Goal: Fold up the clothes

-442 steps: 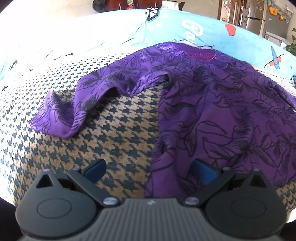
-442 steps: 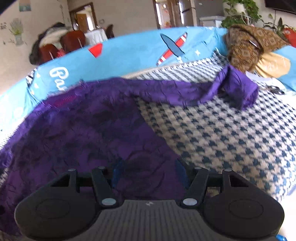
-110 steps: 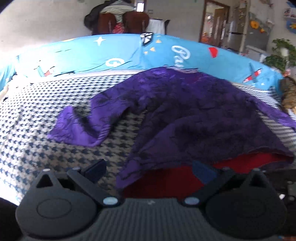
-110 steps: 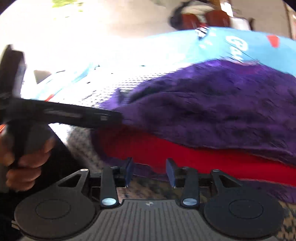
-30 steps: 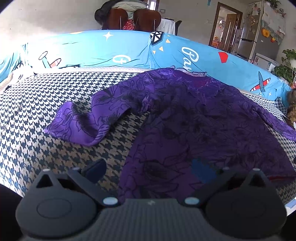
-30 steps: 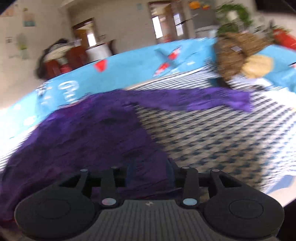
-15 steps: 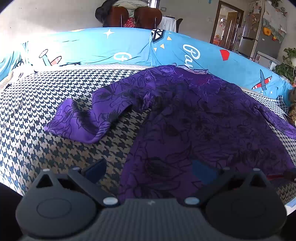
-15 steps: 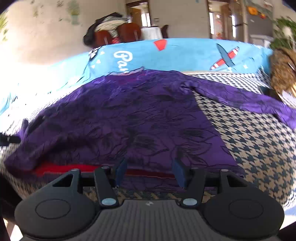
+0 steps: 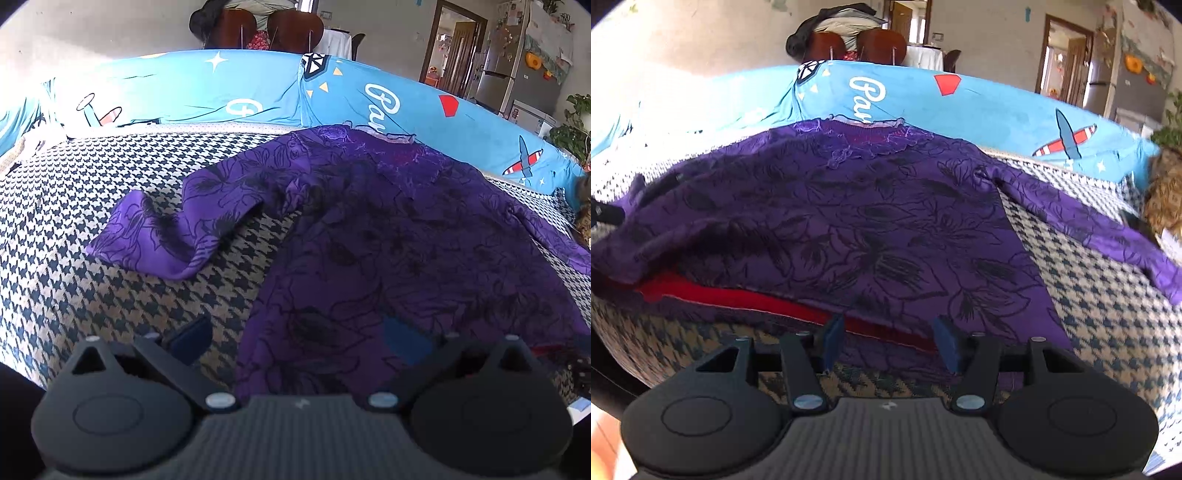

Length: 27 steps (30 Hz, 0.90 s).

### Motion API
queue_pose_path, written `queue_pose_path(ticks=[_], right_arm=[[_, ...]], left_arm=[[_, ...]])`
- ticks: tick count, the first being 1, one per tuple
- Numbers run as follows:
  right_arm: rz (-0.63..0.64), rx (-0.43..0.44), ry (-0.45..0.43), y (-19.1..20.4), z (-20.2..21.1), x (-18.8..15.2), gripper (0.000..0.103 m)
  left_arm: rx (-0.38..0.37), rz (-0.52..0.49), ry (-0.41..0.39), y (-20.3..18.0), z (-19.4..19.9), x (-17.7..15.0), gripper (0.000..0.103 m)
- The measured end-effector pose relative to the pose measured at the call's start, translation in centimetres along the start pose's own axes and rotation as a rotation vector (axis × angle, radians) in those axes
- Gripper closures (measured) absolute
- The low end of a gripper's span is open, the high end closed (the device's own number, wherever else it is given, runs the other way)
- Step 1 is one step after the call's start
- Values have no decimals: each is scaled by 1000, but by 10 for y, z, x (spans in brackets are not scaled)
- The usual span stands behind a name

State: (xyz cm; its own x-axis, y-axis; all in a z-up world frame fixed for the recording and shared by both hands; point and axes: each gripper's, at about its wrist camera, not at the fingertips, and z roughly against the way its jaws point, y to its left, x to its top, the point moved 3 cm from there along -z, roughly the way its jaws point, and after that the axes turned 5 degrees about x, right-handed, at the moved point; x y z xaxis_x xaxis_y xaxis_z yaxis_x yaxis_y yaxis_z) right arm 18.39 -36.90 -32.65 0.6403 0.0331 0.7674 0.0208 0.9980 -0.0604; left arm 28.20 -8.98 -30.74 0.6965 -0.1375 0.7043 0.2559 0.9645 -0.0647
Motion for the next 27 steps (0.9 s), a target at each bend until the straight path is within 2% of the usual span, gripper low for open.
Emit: queue_pose_path(ticks=[5, 7, 9, 11, 15, 18, 22, 27], right_arm=[[67, -18, 4, 7, -10, 0, 49], [72, -12, 3, 8, -14, 1, 53], [73, -3, 5, 8, -18, 1, 70], [67, 8, 2, 8, -20, 1, 81], [38, 17, -27, 6, -16, 3, 96], [-46, 7, -88, -5, 5, 7, 98], [-169, -65, -153, -27, 37, 7, 98], [-245, -63, -121, -37, 40, 4, 97]], left_arm=[[0, -3, 1, 0, 0, 0, 0], [1, -2, 4, 0, -1, 0, 0], [0, -2, 5, 0, -1, 0, 0], [-1, -3, 4, -1, -1, 0, 0], [0, 0, 3, 0, -2, 0, 0], [3, 10, 1, 2, -1, 1, 0], [18, 22, 6, 5, -2, 1, 0], [40, 12, 8, 4, -4, 0, 0]])
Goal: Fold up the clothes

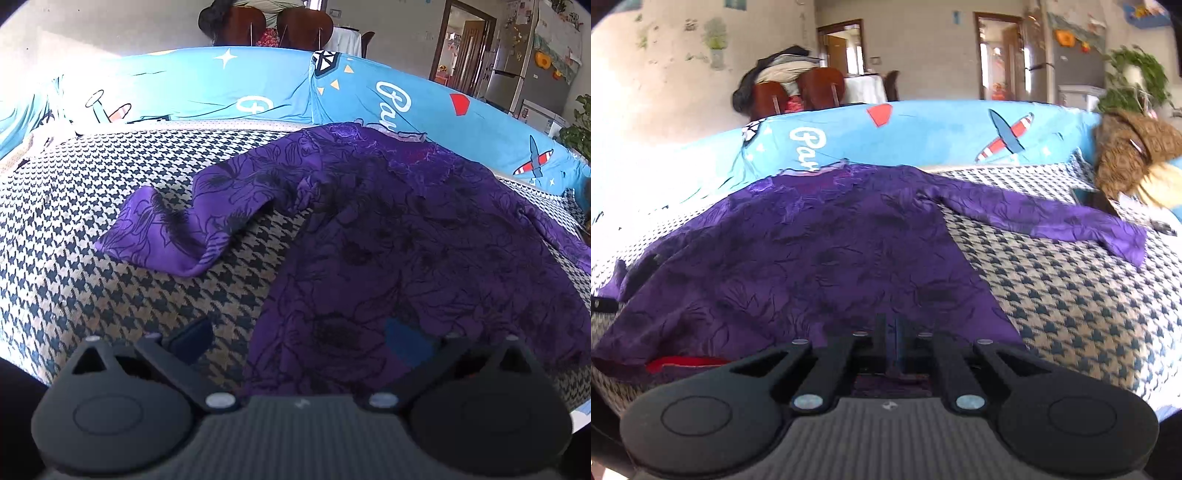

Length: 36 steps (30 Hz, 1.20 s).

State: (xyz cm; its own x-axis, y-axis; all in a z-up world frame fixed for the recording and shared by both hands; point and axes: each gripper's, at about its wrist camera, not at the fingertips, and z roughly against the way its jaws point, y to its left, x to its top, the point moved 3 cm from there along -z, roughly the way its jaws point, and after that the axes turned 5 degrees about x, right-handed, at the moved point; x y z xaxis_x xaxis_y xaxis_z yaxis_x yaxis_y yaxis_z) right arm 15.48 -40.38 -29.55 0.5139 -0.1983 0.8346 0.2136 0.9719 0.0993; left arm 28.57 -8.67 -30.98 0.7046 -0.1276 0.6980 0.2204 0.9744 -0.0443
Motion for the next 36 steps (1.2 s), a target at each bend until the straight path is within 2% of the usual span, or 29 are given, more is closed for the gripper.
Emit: queue_pose_path(ticks=[1, 4, 9, 16, 23, 30, 36], right_arm=[[13, 0, -14, 2, 2, 1, 97], [51, 98, -25, 14, 3, 1, 92], [164, 264, 4, 49, -4, -5, 91], [270, 412, 29, 90, -19, -10, 85], [396, 450, 55, 118, -24, -21, 71], [508, 364, 64, 126, -33, -34, 71], [538, 348, 68, 128, -44, -35, 71]], left_arm=[[6, 0, 0, 0, 0, 0, 0], [16, 8, 7, 2, -2, 0, 0], [21, 3, 9, 1, -3, -1, 0], [35, 6, 25, 2, -7, -2, 0], [38, 21, 29, 7, -7, -3, 0], [33, 27, 31, 8, -6, -4, 0], [33, 21, 29, 7, -5, -4, 0]])
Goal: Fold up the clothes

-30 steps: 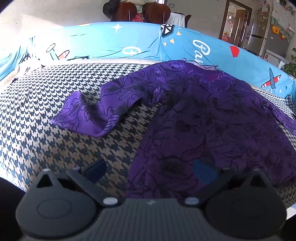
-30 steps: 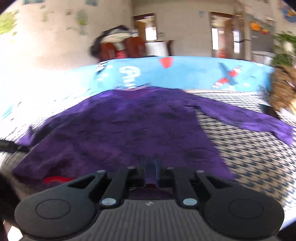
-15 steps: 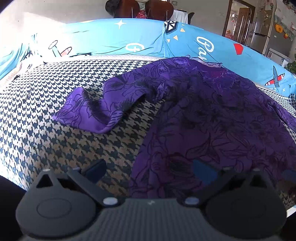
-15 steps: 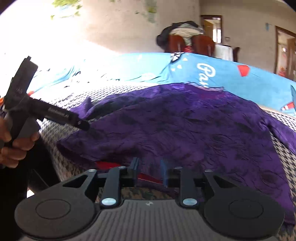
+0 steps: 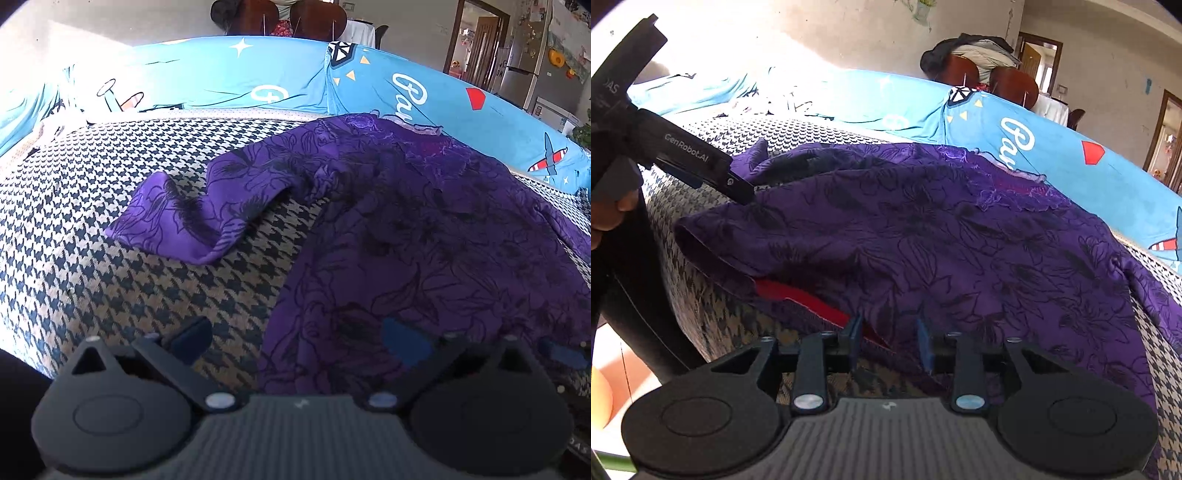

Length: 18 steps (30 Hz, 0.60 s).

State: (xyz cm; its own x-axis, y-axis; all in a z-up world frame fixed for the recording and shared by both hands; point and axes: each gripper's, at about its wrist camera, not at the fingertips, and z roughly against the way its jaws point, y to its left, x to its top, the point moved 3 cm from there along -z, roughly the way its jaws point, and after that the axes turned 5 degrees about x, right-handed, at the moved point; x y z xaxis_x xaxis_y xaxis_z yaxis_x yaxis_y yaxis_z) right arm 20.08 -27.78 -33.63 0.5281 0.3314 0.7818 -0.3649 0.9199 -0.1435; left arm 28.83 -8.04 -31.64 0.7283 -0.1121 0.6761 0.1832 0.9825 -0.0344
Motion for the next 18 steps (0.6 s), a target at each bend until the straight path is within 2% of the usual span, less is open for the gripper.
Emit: queue_pose_path(ticks=[2, 3, 4, 7, 13, 18], right_arm=[[10, -5, -5, 1, -2, 1, 76], [14, -8, -7, 1, -3, 1, 90], [10, -6, -9, 1, -4, 1, 94], [-29, 5, -47, -4, 5, 5, 97], [-227, 156, -166, -30, 50, 13, 97], [-228, 133, -71, -32, 39, 4, 96]], left_arm=[[1, 4, 1, 1, 0, 0, 0], [2, 5, 2, 1, -1, 0, 0], [3, 6, 2, 1, -1, 0, 0], [9, 7, -1, 3, -1, 0, 0], [34, 26, 2, 8, -3, 0, 0], [47, 24, 4, 8, -4, 0, 0]])
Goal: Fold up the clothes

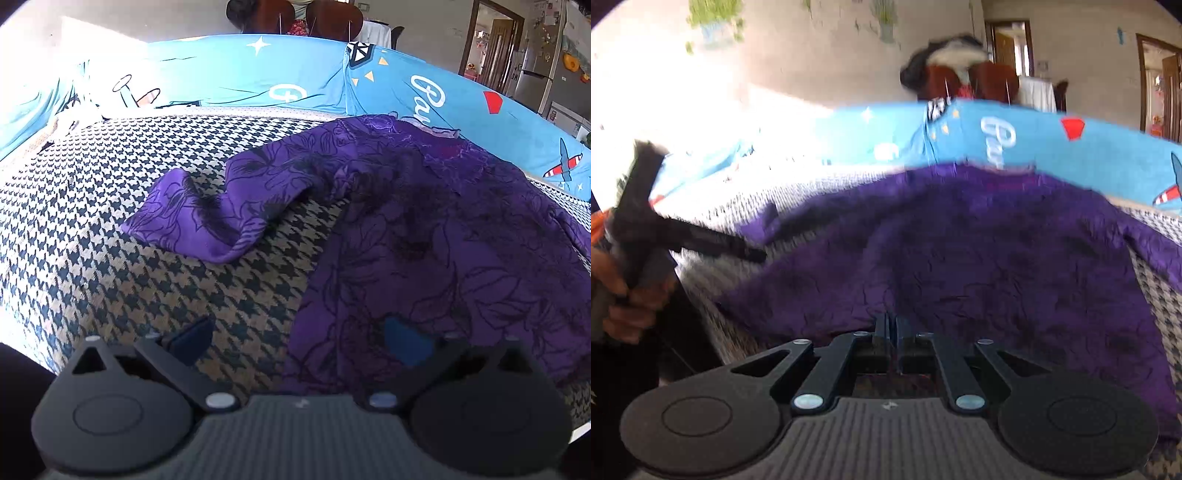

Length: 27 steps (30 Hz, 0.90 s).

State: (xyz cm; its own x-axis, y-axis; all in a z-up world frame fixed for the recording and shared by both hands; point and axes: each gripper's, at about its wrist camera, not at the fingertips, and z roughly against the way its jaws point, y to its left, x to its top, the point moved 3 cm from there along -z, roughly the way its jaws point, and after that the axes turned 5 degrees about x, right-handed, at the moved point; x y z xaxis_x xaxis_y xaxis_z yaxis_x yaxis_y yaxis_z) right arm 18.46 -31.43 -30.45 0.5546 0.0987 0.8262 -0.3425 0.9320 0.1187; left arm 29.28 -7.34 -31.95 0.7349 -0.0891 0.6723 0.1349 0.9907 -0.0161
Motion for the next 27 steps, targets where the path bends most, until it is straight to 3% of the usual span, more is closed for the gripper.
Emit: queue_pose_path(ticks=[6, 8, 17, 27], right_arm=[[15, 14, 24, 5, -4, -2, 89], [6, -6, 14, 2, -3, 0, 81], [-100, -3, -54, -21, 16, 14, 67], [-133, -255, -53, -95, 15, 39, 57]], left_arm=[[9, 4, 0, 1, -1, 0, 0], [10, 2, -2, 0, -1, 1, 0], [10, -15, -13, -13, -8, 13, 0], [-21, -89, -21, -51, -26, 26, 0]])
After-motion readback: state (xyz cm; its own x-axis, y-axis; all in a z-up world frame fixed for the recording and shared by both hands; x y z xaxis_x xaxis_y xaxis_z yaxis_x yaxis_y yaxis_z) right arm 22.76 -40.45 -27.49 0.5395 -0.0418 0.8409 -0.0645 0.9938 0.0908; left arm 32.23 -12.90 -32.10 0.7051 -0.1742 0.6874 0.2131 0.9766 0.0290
